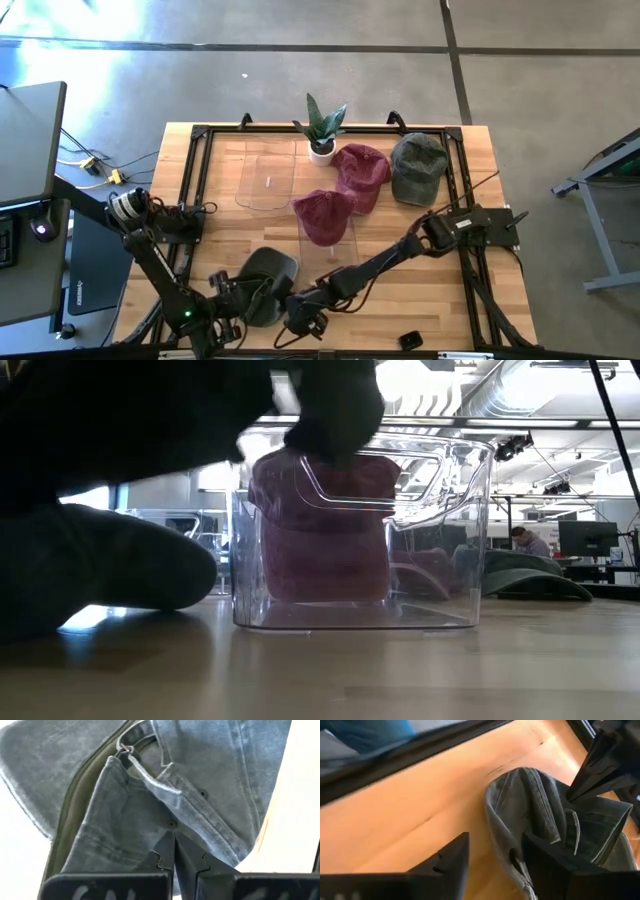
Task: Pick & Place hat
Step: Put the bottom black cap into the top transparent bin
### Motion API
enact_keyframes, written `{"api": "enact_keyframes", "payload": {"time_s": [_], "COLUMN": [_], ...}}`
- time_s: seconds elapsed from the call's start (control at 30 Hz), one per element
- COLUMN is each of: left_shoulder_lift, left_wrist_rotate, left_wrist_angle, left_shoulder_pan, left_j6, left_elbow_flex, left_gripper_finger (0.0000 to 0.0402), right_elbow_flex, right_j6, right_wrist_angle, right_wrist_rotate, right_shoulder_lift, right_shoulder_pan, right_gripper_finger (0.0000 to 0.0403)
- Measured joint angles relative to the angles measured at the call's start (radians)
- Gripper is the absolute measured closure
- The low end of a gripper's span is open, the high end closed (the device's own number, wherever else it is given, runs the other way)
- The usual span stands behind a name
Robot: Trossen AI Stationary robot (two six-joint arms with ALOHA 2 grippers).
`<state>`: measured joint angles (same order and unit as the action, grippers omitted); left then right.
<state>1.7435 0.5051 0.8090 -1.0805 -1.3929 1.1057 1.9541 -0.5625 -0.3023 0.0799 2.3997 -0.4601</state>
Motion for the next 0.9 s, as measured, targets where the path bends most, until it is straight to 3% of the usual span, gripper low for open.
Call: {"api": "enact_keyframes", "payload": {"time_s": [0.23, 0.4, 0.5, 0.7, 0.9], "left_shoulder_lift": [0.000, -0.001, -0.001, -0.009, -0.008], "left_wrist_rotate": [0.002, 0.008, 0.025, -0.107, -0.254], "left_wrist_angle": [0.051, 0.110, 0.056, -0.069, 0.135], "left_shoulder_pan": [0.000, 0.001, 0.017, 0.061, 0.051], "left_j6": [-0.098, -0.183, -0.184, -0.202, -0.234], "left_elbow_flex": [0.000, -0.012, -0.062, -0.206, -0.102], "left_gripper_finger": [0.0401, 0.0401, 0.0401, 0.0401, 0.0401], "right_elbow_flex": [-0.005, 0.001, 0.003, 0.003, 0.003], "right_j6": [-0.065, -0.118, -0.135, -0.156, -0.135], "right_wrist_angle": [-0.002, -0.008, -0.010, -0.028, -0.068], "right_wrist_rotate": [0.122, 0.072, 0.051, 0.080, 0.157], "right_shoulder_lift": [0.003, 0.003, 0.003, 0.002, -0.003], "right_shoulder_pan": [-0.010, -0.021, -0.037, -0.060, -0.067], "right_gripper_finger": [0.0386, 0.0371, 0.0388, 0.0380, 0.0395]}}
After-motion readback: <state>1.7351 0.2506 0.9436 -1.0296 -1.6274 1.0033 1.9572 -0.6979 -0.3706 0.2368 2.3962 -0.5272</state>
